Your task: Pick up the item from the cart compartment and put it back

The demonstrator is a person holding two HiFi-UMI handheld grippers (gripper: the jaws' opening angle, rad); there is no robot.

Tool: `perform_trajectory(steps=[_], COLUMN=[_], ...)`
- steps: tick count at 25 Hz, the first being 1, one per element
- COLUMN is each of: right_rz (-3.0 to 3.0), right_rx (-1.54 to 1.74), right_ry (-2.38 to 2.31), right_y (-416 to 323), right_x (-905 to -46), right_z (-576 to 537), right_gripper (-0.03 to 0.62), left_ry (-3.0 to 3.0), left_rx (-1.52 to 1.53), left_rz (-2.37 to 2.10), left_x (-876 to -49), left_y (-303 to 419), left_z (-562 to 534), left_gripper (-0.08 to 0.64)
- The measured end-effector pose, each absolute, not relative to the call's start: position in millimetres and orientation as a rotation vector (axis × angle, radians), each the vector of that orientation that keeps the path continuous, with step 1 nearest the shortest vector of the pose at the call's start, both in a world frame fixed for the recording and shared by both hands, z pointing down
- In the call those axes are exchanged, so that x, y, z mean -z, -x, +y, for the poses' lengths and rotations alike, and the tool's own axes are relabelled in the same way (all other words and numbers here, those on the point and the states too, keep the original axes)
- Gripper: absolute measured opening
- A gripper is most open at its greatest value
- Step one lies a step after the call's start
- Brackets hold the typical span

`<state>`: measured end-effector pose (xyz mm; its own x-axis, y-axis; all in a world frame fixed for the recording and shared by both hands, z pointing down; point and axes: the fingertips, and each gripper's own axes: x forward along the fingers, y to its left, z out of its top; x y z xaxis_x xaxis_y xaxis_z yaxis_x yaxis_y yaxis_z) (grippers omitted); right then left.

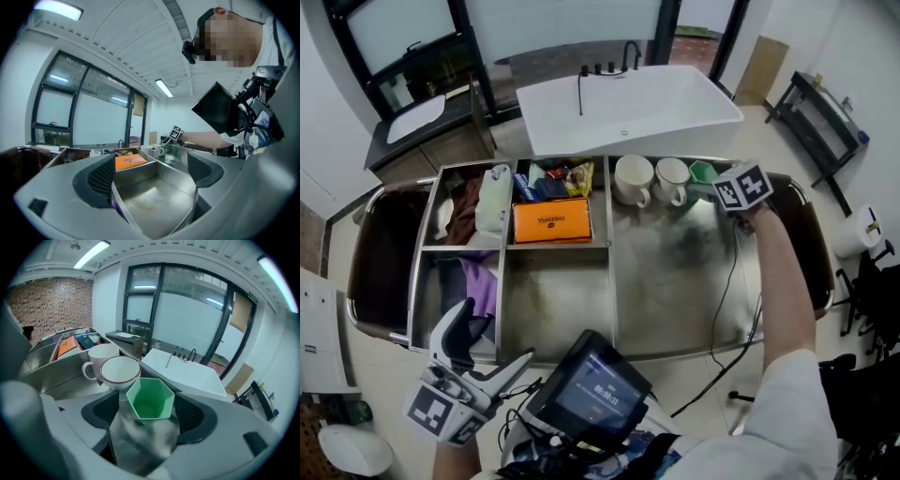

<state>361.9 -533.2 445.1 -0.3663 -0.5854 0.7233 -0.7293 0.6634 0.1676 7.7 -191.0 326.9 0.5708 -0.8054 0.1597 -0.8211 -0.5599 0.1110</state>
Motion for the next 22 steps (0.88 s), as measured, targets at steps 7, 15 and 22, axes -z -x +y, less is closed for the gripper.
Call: perform_trajectory(steps=[7, 15, 22], right_rz=[-2.089, -2.214, -2.409], right_rx=[-0.192, 0.091, 0.095], right_ry=[-1.107, -1.330, -1.542], right_y=[-378.1, -333.8, -257.5], right_x=[-423.1, -344.8, -306.5], right_z=[-499.4, -358.6, -197.7], right_gripper=[0.403, 0.399, 0.399], left_ry=[-2.673, -2.748, -2.764], left_rx=[-0.151, -0.127, -0.100], left_rz=[-1.317, -1.192, -1.147], left_x=[-323.2, -322.1, -325.8], left_y=[-2.8, 17.4, 62.9], left_z=[-184.3, -164.4, -128.8], left_gripper=[0.469, 0.469, 0.469])
